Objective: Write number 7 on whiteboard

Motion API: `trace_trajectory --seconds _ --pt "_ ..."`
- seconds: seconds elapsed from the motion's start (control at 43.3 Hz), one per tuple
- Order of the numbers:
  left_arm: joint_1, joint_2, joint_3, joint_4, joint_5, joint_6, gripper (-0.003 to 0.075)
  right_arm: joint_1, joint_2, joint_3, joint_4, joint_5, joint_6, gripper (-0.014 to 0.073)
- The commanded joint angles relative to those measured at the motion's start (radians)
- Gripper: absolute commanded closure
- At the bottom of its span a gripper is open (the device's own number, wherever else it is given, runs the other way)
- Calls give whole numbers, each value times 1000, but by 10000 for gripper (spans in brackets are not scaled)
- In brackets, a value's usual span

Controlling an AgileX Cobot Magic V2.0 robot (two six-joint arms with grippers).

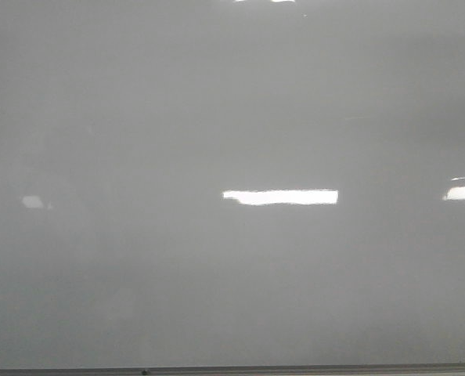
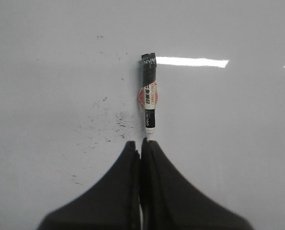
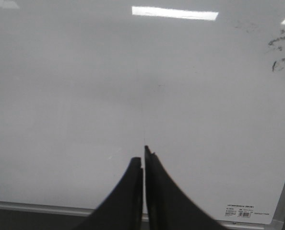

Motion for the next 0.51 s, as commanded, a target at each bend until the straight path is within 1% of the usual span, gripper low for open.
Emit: trace_trajectory --seconds 0.0,0.046,0.092,0.116,0.139,0.185,0.277,0.347,0.393,0.485 --pt "-6 27 -31 -10 -53 15 731 18 13 -25 6 -56 -22 371" --pt "-6 38 -31 -10 -40 34 703 24 13 -25 6 -57 -22 280" --pt "-6 51 -31 -10 -31 39 645 28 13 -25 6 -57 -22 185" --pt "-6 58 -31 -10 -29 44 624 30 13 -25 6 -57 -22 151" --pt "-6 63 -31 -10 -29 50 590 30 13 -25 6 -57 -22 124" --pt "-6 80 -31 -10 -29 54 495 30 13 -25 6 -57 -22 87" --pt "-6 114 -33 -10 -31 75 311 30 13 -25 6 -58 -22 74" --pt "-6 155 -35 -13 -39 75 214 30 13 -25 6 -61 -22 74" --pt "-6 183 -35 -21 -44 75 197 30 13 -25 6 -61 -22 74" --pt "-6 247 -35 -51 -72 75 208 30 13 -25 7 -61 -22 74"
